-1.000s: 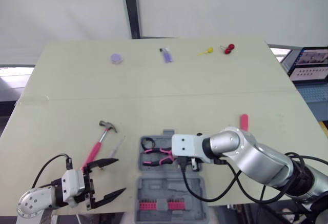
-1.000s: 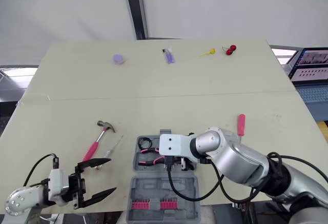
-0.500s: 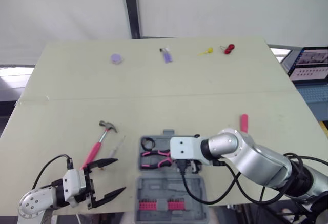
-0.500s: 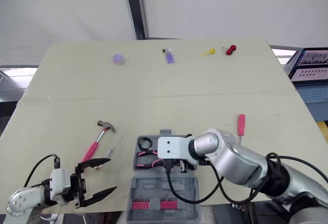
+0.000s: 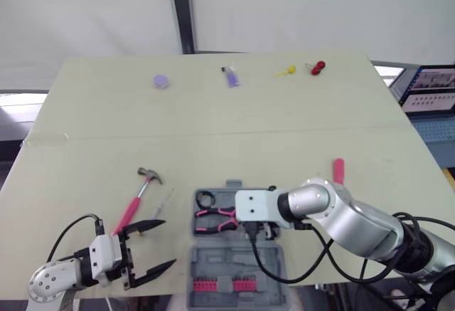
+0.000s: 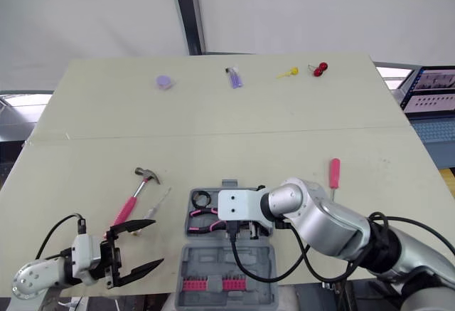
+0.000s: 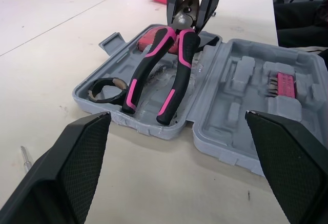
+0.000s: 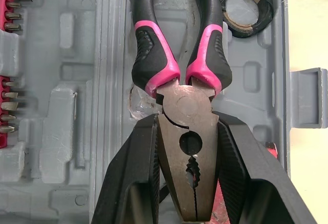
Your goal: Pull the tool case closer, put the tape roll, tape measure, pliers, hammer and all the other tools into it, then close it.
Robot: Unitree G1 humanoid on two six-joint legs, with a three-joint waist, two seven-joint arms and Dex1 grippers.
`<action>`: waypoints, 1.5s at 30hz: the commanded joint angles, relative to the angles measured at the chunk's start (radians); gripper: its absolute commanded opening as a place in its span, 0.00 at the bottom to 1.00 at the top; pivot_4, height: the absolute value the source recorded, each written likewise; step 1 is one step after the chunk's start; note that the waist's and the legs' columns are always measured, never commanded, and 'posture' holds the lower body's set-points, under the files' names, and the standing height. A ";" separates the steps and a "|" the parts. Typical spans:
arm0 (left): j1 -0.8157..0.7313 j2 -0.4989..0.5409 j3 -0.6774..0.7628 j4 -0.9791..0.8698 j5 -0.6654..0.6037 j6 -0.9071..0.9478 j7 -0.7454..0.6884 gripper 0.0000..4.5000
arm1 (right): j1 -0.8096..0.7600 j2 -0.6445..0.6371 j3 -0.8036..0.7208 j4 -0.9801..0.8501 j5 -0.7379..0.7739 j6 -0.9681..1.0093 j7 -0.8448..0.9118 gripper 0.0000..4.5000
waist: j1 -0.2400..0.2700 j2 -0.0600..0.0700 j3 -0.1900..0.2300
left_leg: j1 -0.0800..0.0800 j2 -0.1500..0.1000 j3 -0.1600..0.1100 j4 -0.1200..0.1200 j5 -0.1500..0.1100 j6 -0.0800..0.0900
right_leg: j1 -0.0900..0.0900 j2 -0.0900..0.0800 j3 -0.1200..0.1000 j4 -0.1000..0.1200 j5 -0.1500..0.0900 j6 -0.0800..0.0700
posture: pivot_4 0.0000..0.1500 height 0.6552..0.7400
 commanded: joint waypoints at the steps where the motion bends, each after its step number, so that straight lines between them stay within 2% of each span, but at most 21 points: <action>1: 0.008 -0.001 0.001 -0.004 -0.002 -0.018 0.005 1.00 | -0.003 0.009 -0.006 -0.017 -0.013 -0.025 0.001 0.22 | 0.000 0.000 0.000 | 0.000 0.000 0.000 0.000 0.000 0.000 | 0.000 0.000 0.000 0.000 0.000 0.000 | 1.00 1.00; 40: -0.008 -0.003 -0.010 0.005 0.012 -0.020 0.032 1.00 | 0.071 0.015 0.025 0.027 -0.079 -0.072 0.027 0.22 | -0.001 0.000 0.000 | 0.000 0.000 0.000 0.000 0.000 0.000 | 0.000 0.000 0.000 0.000 0.000 0.000 | 1.00 1.00; 45: -0.014 -0.004 -0.014 0.011 0.015 -0.022 0.037 1.00 | 0.067 0.000 0.011 0.005 -0.068 -0.068 0.051 0.76 | 0.000 0.000 0.000 | 0.000 0.000 0.000 0.000 0.000 0.000 | 0.000 0.000 0.000 0.000 0.000 0.000 | 1.00 1.00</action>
